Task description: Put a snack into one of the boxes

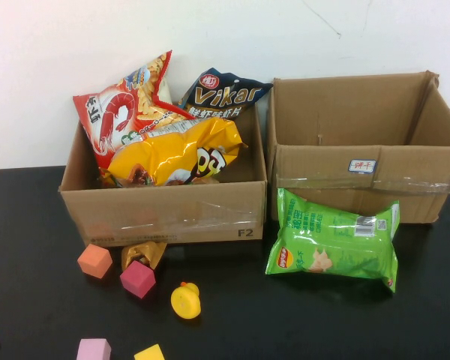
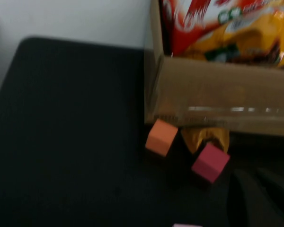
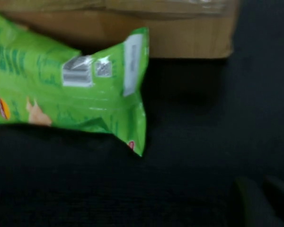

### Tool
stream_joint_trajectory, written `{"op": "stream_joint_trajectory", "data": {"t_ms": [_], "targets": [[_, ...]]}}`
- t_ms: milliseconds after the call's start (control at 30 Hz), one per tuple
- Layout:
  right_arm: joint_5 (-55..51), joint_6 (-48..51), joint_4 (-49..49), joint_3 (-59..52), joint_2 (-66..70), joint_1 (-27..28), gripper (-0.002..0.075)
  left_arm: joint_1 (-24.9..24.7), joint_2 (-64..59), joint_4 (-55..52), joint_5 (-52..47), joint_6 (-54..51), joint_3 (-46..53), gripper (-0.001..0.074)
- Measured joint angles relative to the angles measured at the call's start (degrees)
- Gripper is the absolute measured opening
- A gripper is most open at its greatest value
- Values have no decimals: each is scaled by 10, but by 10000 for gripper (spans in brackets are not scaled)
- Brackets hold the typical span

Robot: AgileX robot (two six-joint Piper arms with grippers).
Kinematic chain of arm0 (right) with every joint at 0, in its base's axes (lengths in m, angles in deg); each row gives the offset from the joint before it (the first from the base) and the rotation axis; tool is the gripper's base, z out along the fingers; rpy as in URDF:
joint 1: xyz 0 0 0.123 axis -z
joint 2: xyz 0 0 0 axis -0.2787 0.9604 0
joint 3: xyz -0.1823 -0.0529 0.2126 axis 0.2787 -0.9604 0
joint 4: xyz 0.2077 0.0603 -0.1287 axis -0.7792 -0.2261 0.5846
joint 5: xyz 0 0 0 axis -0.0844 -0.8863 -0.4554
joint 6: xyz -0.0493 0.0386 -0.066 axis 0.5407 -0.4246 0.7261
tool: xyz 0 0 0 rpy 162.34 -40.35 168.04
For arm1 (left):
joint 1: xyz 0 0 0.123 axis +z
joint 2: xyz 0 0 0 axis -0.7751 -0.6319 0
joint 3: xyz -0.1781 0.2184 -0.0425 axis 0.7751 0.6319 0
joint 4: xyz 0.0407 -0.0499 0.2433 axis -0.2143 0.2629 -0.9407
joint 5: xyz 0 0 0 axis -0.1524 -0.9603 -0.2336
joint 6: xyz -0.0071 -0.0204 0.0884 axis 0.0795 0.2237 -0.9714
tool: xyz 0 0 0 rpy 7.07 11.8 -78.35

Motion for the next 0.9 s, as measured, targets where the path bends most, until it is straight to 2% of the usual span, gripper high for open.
{"op": "stream_joint_trajectory", "data": {"t_ms": [100, 167, 233, 300, 367, 500, 733, 900], "targets": [[31, 58, -28, 23, 73, -39, 145, 0, -29, 2, -1, 0, 0, -1], [34, 69, -52, 51, 120, -67, 267, 0, -43, 2, -1, 1, 0, -1], [22, 63, -93, 89, 174, -90, 420, 0, -49, 2, 0, 2, 0, -1], [-1, 53, -121, 131, 229, -101, 529, 0, -52, 2, 5, 0, 0, -1], [-21, 51, -134, 173, 279, -107, 594, 0, -52, 2, 10, -6, 0, -1], [-37, 50, -140, 254, 374, -108, 631, 0, -53, 2, 13, -19, 0, -1], [-38, 50, -141, 334, 483, -108, 638, 0, -53, 2, 13, -23, 1, -1], [-43, 66, -149, 367, 522, -108, 579, 0, -53, 2, 13, -23, 1, -1]]}}
